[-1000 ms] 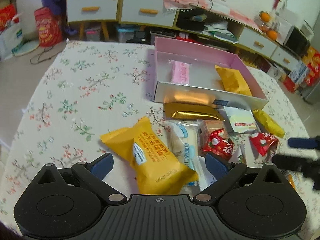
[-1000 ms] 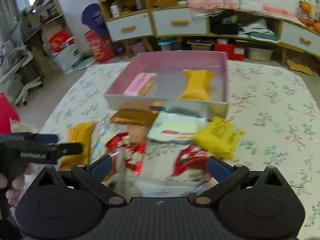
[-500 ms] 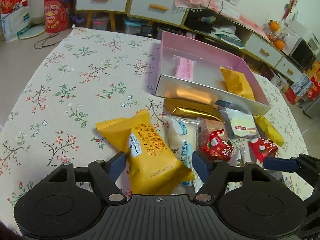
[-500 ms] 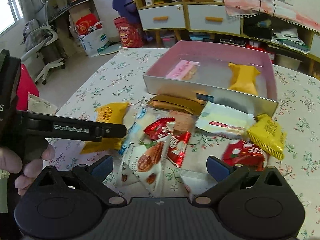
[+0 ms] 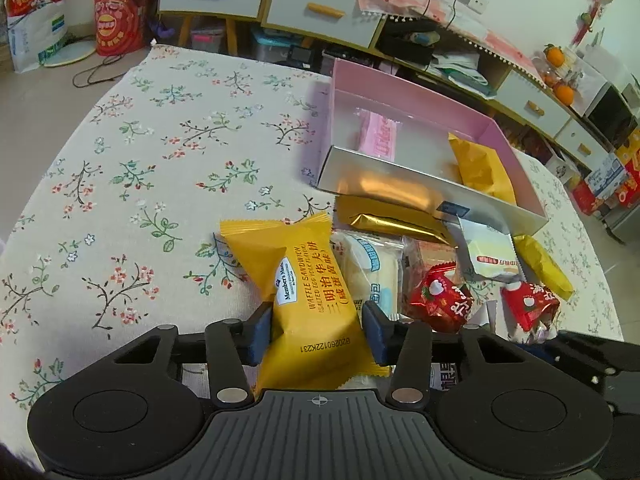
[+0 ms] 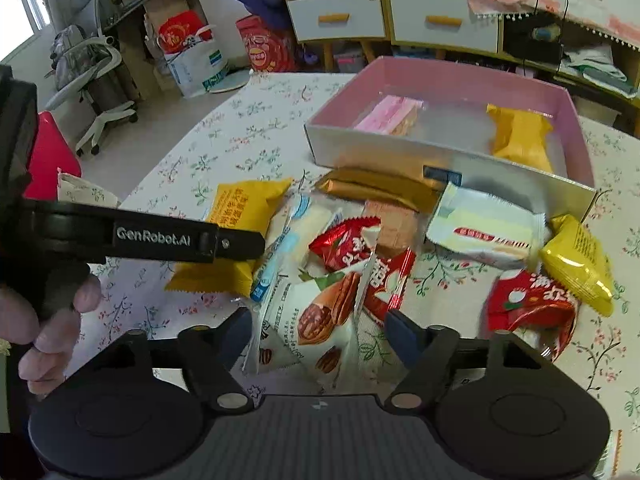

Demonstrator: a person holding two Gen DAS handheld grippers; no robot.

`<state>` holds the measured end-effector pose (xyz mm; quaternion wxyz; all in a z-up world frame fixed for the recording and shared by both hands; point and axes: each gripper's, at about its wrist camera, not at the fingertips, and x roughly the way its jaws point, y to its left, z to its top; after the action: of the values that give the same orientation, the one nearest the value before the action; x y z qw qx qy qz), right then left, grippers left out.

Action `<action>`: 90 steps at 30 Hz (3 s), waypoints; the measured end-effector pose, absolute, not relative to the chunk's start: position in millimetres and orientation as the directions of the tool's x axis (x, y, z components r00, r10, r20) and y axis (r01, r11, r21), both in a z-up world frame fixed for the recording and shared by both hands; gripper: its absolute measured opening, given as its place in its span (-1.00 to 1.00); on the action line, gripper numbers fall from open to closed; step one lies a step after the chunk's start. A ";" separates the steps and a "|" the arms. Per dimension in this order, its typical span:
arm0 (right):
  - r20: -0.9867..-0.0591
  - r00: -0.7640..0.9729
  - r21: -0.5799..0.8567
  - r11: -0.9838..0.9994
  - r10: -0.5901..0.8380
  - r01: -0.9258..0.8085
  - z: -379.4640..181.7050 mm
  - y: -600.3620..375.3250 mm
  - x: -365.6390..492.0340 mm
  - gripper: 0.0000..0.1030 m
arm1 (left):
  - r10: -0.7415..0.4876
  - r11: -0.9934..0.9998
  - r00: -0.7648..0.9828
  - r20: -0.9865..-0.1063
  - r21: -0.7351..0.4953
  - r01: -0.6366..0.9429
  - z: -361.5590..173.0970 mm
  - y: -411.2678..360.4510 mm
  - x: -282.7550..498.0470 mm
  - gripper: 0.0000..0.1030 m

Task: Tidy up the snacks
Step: 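Grasp a yellow waffle sandwich pack with the left tool while the right tool grasps a white pecan bag, then lower both held packs into the box and open both tools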

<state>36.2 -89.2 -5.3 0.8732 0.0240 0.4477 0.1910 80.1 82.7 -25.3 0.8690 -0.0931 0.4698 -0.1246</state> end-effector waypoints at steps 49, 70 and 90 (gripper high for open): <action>-0.678 0.671 0.372 0.928 0.300 -0.039 50.4 -181.6 89.3 -0.69 | -0.388 0.921 0.613 -0.688 -0.314 0.230 40.1 46.5 109.9 -0.38; -0.599 0.743 0.515 0.854 0.299 0.072 26.9 -241.2 185.8 -0.69 | -0.364 0.931 0.552 -0.750 -0.274 0.242 5.6 -43.5 224.9 -0.38; -0.611 0.728 0.487 0.873 0.310 0.037 7.0 -240.9 217.1 -0.48 | -0.282 0.957 0.595 -0.753 -0.174 0.233 -20.1 -66.3 251.1 -0.12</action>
<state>217.1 -240.9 7.0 0.8980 0.2404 0.3607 0.0760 251.1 -66.3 -20.1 0.8925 -0.0285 0.4265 -0.1441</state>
